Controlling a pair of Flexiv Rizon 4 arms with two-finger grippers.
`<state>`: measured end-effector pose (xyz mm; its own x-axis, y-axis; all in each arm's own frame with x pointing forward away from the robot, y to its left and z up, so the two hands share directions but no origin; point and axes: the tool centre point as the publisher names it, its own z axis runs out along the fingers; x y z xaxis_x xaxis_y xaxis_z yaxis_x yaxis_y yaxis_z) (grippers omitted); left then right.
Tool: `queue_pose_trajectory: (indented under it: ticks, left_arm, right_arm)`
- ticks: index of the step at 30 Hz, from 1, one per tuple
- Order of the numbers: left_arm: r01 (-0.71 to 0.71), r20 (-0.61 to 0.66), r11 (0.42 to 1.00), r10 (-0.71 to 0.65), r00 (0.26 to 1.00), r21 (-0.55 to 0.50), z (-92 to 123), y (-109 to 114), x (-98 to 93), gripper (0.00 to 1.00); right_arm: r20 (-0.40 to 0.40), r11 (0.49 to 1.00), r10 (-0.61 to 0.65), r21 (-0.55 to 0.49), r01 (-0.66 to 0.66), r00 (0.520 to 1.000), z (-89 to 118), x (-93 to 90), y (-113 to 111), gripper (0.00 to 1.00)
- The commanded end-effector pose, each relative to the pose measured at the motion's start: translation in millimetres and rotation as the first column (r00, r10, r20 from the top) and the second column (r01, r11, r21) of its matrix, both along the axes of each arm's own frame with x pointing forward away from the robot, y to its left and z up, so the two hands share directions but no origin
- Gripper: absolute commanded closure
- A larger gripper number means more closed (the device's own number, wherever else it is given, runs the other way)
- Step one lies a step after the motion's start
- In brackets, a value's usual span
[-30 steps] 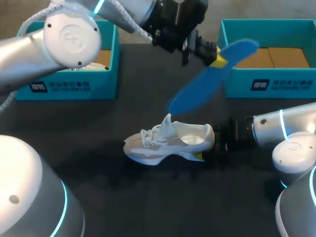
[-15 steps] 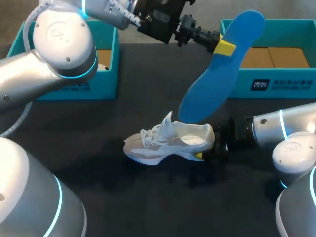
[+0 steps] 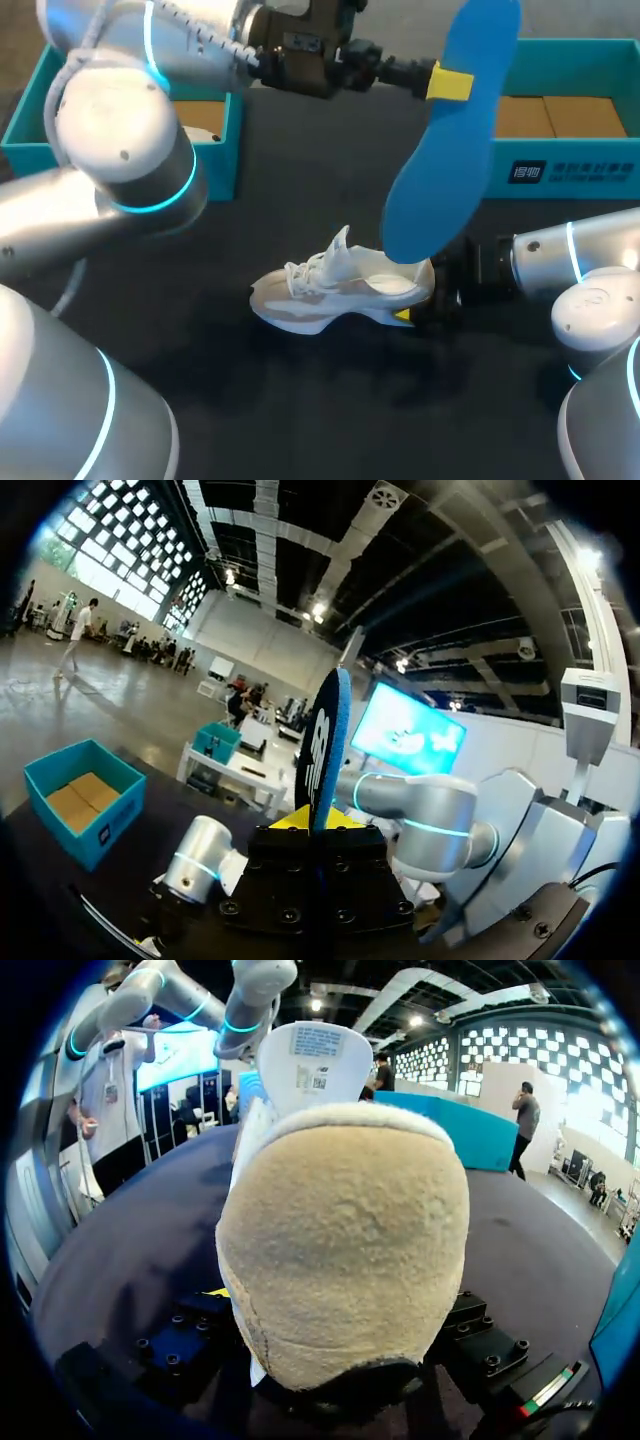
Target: Take the shoe out of the shoebox, open the shoe tongue, remove and reinsert the insole, then place the shoe into the shoebox
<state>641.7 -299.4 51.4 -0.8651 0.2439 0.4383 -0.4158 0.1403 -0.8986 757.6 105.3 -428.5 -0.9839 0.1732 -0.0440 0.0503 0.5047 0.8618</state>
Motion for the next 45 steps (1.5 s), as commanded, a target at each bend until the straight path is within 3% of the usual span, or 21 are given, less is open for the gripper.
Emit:
queue_pose_trajectory:
  ticks: [1, 15, 25, 37, 45]
  left_arm:
    - [-0.103, -0.045, 0.979, 0.097, 0.994, -0.174, -2, 4, -10.4, 1.00]
    - [-0.103, -0.045, 0.979, 0.097, 0.994, -0.174, -2, 4, -10.4, 1.00]
    - [-0.094, -0.261, 0.969, 0.033, 0.965, -0.228, 27, 18, -37.4, 1.00]
    - [-0.135, -0.370, 0.986, 0.092, 0.924, -0.093, 39, 46, -58.7, 1.00]
    - [-0.144, -0.381, 0.987, 0.107, 0.918, -0.070, 38, 60, -57.0, 1.00]
  right_arm:
    - [-0.001, 1.000, -0.001, -0.006, 0.001, 1.000, -1, -0.6, 1, 1.00]
    - [-0.001, 1.000, -0.001, -0.006, 0.001, 1.000, -1, -0.6, 1, 1.00]
    - [-0.001, 1.000, -0.001, -0.006, 0.001, 1.000, -1, -0.6, 1, 1.00]
    - [-0.001, 1.000, -0.001, -0.006, 0.001, 1.000, -1, -0.6, 1, 1.00]
    - [-0.001, 1.000, -0.001, -0.006, 0.001, 1.000, -1, -0.6, 1, 1.00]
